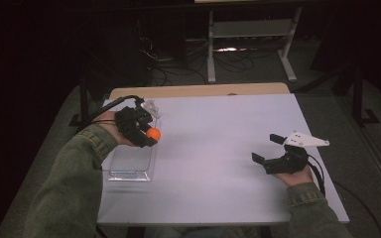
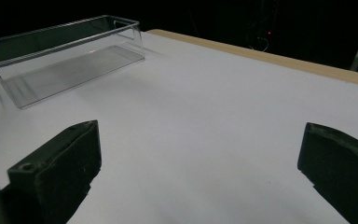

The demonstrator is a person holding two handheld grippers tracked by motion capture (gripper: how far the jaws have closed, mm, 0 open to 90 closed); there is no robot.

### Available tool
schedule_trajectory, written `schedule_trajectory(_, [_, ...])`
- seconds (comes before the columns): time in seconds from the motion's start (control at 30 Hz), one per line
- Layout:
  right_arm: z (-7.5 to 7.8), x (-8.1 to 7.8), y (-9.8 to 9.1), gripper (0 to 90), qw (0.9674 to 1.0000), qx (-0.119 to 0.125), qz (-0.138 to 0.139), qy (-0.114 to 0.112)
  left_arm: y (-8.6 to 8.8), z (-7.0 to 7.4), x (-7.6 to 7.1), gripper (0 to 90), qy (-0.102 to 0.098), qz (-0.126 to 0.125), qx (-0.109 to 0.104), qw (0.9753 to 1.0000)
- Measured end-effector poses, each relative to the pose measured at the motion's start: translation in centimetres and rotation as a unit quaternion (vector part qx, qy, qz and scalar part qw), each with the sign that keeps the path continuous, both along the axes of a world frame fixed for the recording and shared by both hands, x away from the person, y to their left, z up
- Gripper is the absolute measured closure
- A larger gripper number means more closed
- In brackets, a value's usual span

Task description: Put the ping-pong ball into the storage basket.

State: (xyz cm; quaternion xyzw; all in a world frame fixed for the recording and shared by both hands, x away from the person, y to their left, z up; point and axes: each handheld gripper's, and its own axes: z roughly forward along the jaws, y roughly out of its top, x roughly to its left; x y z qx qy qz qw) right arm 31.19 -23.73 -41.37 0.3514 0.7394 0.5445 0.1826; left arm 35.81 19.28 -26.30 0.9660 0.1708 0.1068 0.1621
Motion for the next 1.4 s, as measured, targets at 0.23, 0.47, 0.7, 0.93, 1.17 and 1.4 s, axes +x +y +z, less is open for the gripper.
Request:
schedule_trajectory(0.23, [0.0, 0.0, 0.0, 0.0, 1.0000, -0.001, 0.000, 0.000, 1.0, 0.3, -0.1, 50.3, -0.001, 0.010, 0.002, 0.9999])
schedule_trajectory(0.47, [0.0, 0.1, 0.0, 0.0, 1.0000, -0.002, -0.001, 0.001, 2.2, 0.4, 0.2, 50.3, -0.004, 0.020, -0.002, 0.9998])
schedule_trajectory(0.7, [-0.1, 0.1, 0.1, 0.0, 1.0000, -0.006, 0.000, 0.003, 3.2, 0.5, 0.4, 50.3, -0.003, 0.032, 0.002, 0.9995])
schedule_trajectory(0.93, [-0.1, 0.1, 0.1, 0.0, 1.0000, -0.007, -0.001, 0.003, 3.7, 0.3, 0.3, 50.3, -0.001, 0.041, 0.004, 0.9991])
schedule_trajectory(1.17, [-0.2, 0.1, 0.1, 0.0, 1.0000, -0.008, 0.000, 0.004, 3.8, -0.4, 0.4, 50.3, 0.007, 0.041, 0.017, 0.9990])
schedule_trajectory(1.4, [-0.2, 0.1, 0.2, 0.0, 0.9999, -0.009, 0.000, 0.006, 3.6, -1.3, 0.5, 50.3, 0.014, 0.038, 0.024, 0.9989])
